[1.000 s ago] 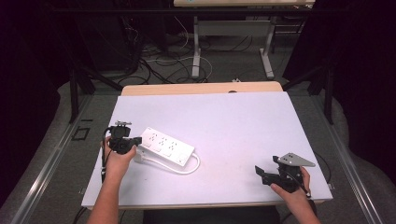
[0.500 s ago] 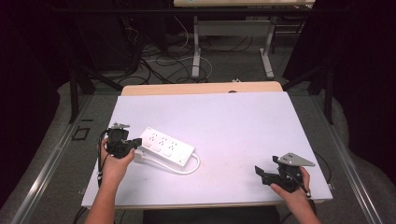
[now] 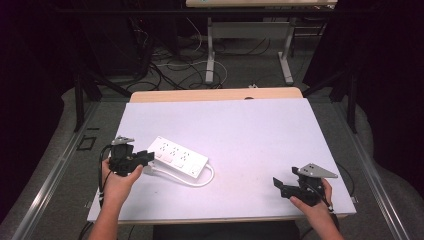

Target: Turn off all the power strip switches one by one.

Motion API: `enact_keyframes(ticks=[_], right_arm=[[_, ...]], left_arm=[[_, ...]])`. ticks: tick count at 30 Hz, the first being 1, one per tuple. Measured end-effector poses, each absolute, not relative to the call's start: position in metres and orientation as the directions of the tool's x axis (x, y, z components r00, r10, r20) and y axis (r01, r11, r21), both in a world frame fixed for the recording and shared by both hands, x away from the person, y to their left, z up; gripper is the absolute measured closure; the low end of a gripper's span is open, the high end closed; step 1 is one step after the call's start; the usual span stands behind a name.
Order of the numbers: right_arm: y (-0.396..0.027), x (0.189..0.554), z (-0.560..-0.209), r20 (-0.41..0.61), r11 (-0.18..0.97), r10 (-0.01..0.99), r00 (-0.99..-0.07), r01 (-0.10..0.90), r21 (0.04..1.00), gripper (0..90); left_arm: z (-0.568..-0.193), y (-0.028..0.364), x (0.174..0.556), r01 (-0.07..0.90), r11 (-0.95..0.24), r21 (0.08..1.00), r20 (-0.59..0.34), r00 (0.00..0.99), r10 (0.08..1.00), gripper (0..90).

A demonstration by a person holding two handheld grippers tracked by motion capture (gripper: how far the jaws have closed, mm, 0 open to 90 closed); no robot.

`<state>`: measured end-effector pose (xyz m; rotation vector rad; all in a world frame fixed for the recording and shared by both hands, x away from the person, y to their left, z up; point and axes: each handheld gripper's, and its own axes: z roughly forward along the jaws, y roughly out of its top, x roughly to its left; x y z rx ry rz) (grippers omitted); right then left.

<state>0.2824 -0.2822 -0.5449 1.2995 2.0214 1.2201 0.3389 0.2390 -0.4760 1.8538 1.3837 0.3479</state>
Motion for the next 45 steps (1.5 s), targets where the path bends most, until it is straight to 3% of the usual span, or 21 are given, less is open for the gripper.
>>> enact_keyframes(ticks=[12,22,27,34,37,45], right_arm=[[-0.284,0.282,-0.544,0.086,0.169,0.886,-0.456,0.49,0.855,16.1],[-0.286,0.282,-0.542,0.088,0.158,0.891,-0.446,0.487,0.859,16.1],[-0.286,0.282,-0.542,0.094,0.152,0.891,-0.444,0.487,0.86,16.1],[-0.288,0.283,-0.543,0.084,0.151,0.896,-0.436,0.477,0.866,16.1],[-0.289,0.283,-0.542,0.087,0.152,0.895,-0.437,0.482,0.863,16.1],[-0.292,0.282,-0.542,0.088,0.143,0.902,-0.423,0.485,0.863,16.1]], left_arm=[[-0.479,0.25,0.321,0.661,-0.084,0.746,-0.213,0.355,0.91,40.9],[-0.487,0.271,0.305,0.625,-0.095,0.775,-0.178,0.36,0.916,32.9],[-0.498,0.283,0.299,0.63,-0.061,0.774,-0.18,0.311,0.933,25.4],[-0.511,0.294,0.295,0.627,-0.048,0.778,-0.168,0.28,0.945,13.0],[-0.518,0.297,0.294,0.625,-0.062,0.778,-0.166,0.301,0.939,1.1],[-0.529,0.308,0.288,0.593,-0.018,0.805,-0.176,0.268,0.947,0.4]])
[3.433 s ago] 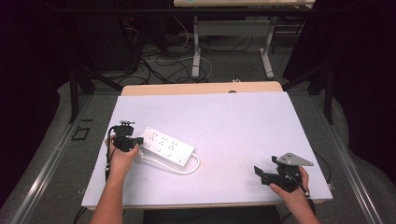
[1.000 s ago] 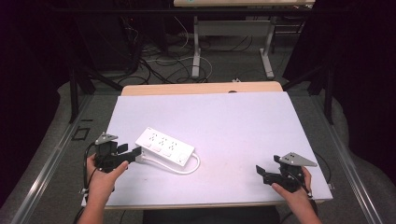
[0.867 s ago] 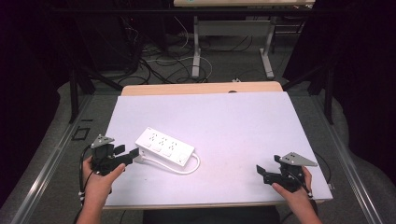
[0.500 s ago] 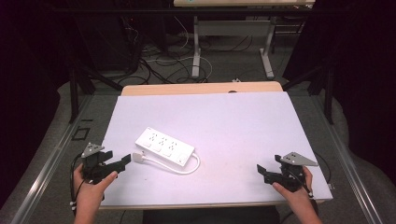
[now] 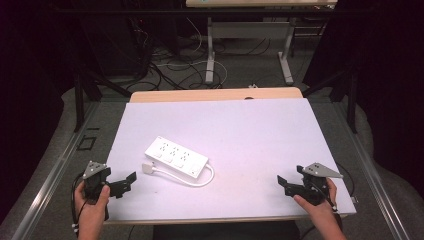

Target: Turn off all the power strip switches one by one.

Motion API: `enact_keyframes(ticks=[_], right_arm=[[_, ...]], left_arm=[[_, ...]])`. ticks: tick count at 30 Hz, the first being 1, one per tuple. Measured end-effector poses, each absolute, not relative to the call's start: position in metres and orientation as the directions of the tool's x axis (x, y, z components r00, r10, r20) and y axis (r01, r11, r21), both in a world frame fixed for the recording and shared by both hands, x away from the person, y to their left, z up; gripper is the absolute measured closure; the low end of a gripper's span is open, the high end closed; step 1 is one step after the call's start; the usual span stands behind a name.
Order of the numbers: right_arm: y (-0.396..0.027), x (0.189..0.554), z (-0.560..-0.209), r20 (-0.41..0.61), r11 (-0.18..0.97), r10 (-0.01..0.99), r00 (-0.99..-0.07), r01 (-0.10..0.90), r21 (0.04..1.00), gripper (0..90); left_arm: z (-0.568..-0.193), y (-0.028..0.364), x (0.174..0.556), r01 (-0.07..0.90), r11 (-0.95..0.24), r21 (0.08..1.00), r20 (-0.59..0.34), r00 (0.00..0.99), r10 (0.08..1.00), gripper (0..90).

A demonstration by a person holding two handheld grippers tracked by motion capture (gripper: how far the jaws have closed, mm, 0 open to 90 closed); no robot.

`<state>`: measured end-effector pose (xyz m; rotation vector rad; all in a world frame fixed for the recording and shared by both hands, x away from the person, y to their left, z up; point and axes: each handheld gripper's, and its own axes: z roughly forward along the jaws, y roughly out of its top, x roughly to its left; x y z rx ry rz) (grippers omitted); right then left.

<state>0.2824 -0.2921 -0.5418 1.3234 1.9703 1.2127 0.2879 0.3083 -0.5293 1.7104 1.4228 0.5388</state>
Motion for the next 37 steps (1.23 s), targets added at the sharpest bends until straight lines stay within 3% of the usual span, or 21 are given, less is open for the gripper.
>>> enact_keyframes(ticks=[16,37], right_arm=[[-0.295,0.285,-0.544,0.086,0.146,0.905,-0.417,0.494,0.857,16.1],[-0.299,0.286,-0.547,0.102,0.13,0.909,-0.403,0.509,0.851,16.1]], left_arm=[[-0.554,0.318,0.294,0.645,0.021,0.764,-0.215,0.223,0.951,0.7],[-0.554,0.313,0.298,0.651,0.011,0.759,-0.205,0.223,0.953,0.7]])
